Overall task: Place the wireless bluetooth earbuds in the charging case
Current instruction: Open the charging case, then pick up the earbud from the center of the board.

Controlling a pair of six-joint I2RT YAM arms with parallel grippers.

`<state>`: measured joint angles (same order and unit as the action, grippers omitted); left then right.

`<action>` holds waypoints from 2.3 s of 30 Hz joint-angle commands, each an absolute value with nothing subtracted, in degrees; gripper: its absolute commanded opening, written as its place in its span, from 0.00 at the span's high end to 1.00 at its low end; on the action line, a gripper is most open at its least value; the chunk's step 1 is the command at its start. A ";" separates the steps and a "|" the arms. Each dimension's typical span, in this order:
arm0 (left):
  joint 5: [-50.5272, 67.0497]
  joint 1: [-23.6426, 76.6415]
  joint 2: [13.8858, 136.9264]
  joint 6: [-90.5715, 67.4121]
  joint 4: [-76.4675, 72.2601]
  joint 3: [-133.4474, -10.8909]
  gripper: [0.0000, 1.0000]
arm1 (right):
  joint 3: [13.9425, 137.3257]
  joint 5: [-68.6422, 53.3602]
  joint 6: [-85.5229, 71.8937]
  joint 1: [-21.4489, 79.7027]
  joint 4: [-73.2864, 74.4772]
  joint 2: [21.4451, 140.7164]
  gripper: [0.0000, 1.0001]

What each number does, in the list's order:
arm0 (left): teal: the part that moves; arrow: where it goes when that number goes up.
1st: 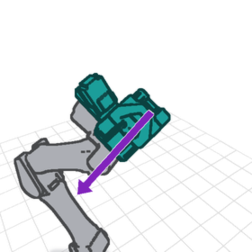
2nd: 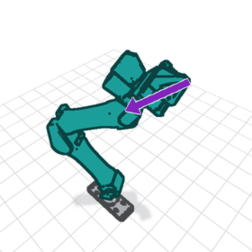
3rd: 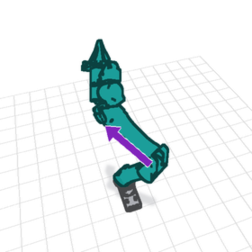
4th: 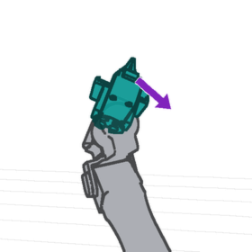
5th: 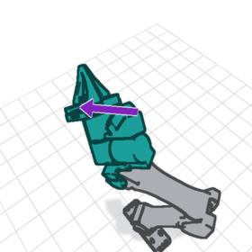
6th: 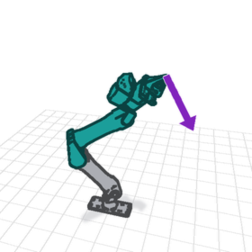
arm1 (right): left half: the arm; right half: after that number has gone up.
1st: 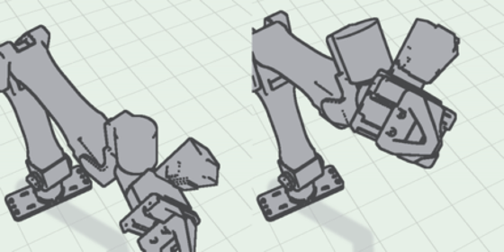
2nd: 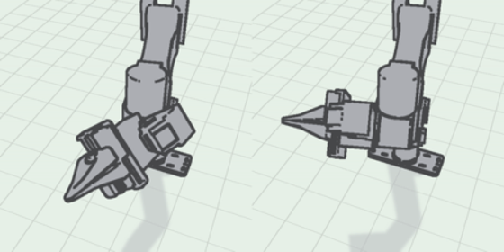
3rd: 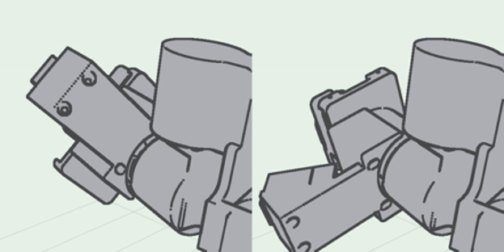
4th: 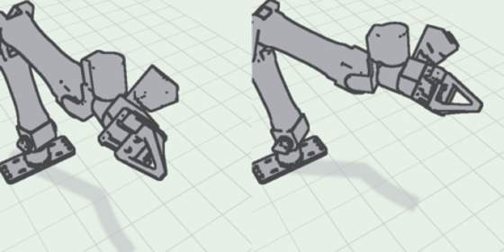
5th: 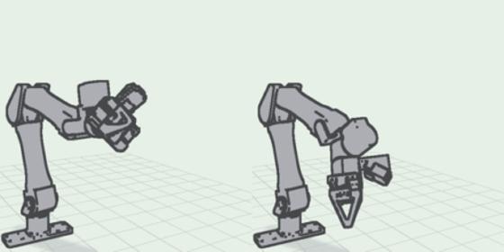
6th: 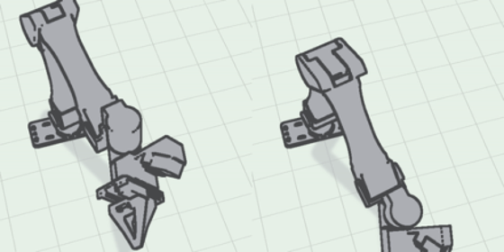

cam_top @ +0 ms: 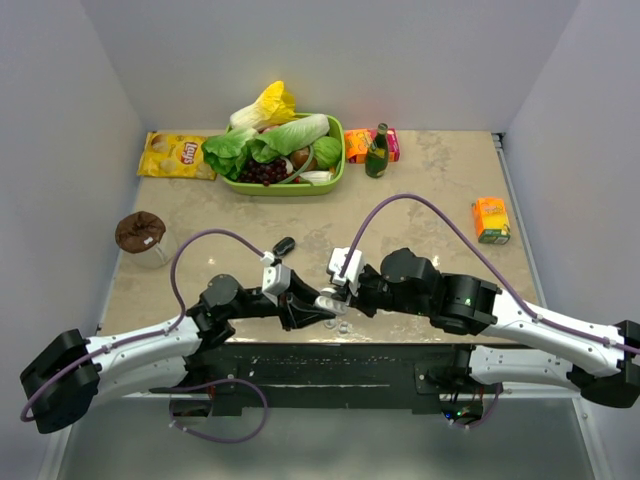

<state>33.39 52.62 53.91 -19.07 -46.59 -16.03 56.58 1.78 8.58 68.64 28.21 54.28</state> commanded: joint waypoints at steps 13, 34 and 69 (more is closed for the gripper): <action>29.53 52.29 51.42 -18.37 -51.77 -13.18 1.00 | 59.41 6.93 2.90 68.82 22.24 53.26 0.54; 13.19 52.29 30.33 -20.39 -54.14 -0.45 1.00 | 40.35 22.70 -23.02 66.88 14.42 51.94 0.39; 14.33 52.29 23.47 -23.20 -51.07 5.36 1.00 | 27.43 13.09 -31.10 67.06 -3.08 64.52 0.62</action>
<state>13.91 52.51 24.64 -22.17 -50.98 -2.98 27.53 7.40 -27.38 67.00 -2.57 69.45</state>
